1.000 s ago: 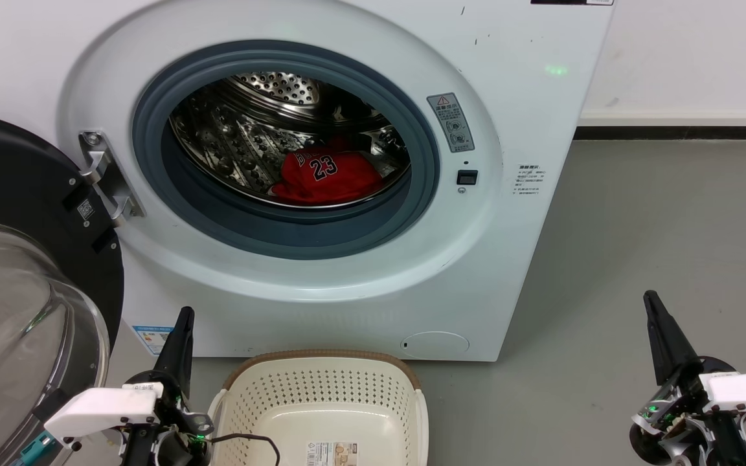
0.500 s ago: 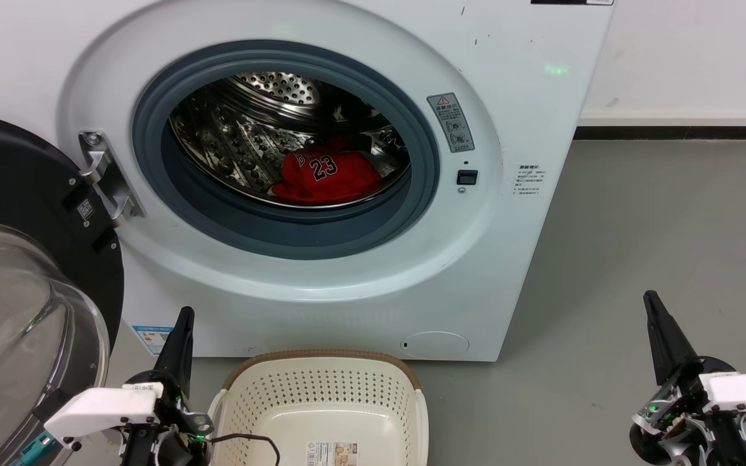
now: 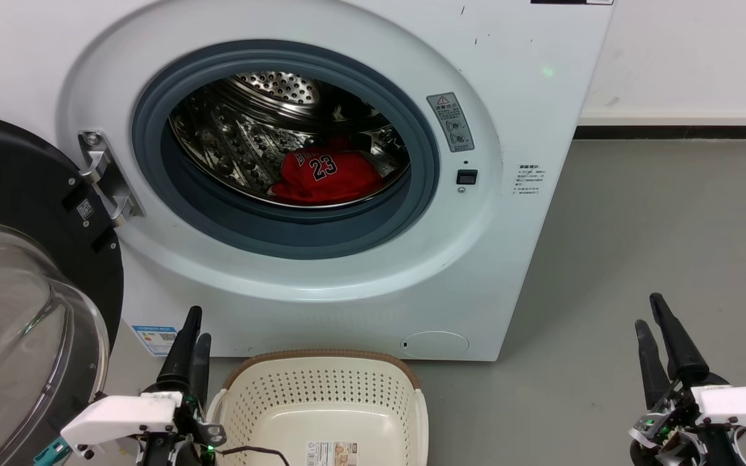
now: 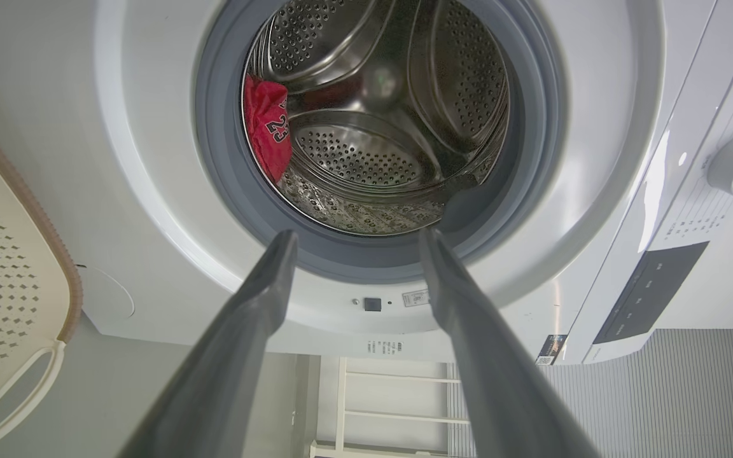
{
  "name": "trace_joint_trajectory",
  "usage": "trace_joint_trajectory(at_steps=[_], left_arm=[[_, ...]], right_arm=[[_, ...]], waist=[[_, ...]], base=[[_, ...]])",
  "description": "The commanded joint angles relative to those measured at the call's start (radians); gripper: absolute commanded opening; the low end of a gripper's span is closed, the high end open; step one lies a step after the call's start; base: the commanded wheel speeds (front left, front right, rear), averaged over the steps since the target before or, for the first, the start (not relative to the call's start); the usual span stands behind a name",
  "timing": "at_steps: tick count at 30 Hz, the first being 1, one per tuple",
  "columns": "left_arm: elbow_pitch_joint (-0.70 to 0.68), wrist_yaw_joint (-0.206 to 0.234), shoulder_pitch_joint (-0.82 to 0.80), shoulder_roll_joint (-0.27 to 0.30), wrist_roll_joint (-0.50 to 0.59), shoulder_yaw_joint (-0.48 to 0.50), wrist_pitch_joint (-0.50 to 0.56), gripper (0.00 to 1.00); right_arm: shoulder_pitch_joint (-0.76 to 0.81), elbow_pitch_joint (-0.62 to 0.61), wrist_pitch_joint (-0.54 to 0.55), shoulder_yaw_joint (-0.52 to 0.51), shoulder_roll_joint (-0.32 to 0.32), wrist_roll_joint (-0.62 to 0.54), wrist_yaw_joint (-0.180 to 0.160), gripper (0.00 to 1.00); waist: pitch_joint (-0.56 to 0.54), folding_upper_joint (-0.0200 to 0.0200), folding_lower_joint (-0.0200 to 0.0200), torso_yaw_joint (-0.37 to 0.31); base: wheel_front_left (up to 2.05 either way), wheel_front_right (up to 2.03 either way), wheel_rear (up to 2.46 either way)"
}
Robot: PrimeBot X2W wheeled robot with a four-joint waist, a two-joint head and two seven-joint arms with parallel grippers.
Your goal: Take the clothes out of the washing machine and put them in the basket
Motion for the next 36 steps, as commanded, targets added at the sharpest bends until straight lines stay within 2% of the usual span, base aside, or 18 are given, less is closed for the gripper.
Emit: trace_joint_trajectory(at_steps=[1,4,9,17,31,32,36], left_arm=[[-0.023,0.0,-0.036,0.003,0.034,-0.009,-0.015,1.0],[-0.029,0.0,-0.04,0.003,0.066,-0.014,-0.025,1.0],[-0.051,0.0,-0.048,0.003,0.167,-0.022,-0.048,1.0],[-0.084,0.0,-0.059,0.003,0.328,-0.037,-0.082,1.0],[-0.108,0.012,-0.073,0.003,0.619,-0.082,-0.135,1.0],[-0.108,0.02,-0.076,0.003,0.692,-0.095,-0.148,1.0],[-0.106,0.025,-0.078,0.003,0.759,-0.107,-0.162,1.0]], right_arm=[[-0.009,-0.03,-0.016,0.003,-0.001,-0.028,0.0,1.0],[-0.006,-0.037,-0.025,0.005,-0.001,-0.052,0.0,1.0],[-0.001,-0.06,-0.048,0.014,-0.001,-0.16,0.0,1.0],[0.009,-0.104,-0.082,0.033,-0.002,-0.389,0.0,1.0],[0.032,-0.159,-0.135,0.052,-0.002,-0.694,0.0,1.0],[0.037,-0.166,-0.149,0.056,-0.002,-0.783,0.0,1.0],[0.042,-0.17,-0.162,0.059,-0.002,-0.86,0.0,1.0]], waist=[[0.0,0.0,0.0,0.0],[0.0,0.0,0.0,0.0],[0.001,0.0,0.0,0.001],[0.0,0.0,0.0,0.002],[-0.001,0.0,0.0,0.008],[-0.001,0.0,0.0,0.011],[-0.001,0.0,0.0,0.014]], base=[[0.0,0.0,0.0],[0.0,0.0,0.0],[0.0,0.0,0.0],[0.0,0.0,0.0],[0.0,0.0,0.0],[0.0,0.0,0.0],[0.0,0.0,0.0]])
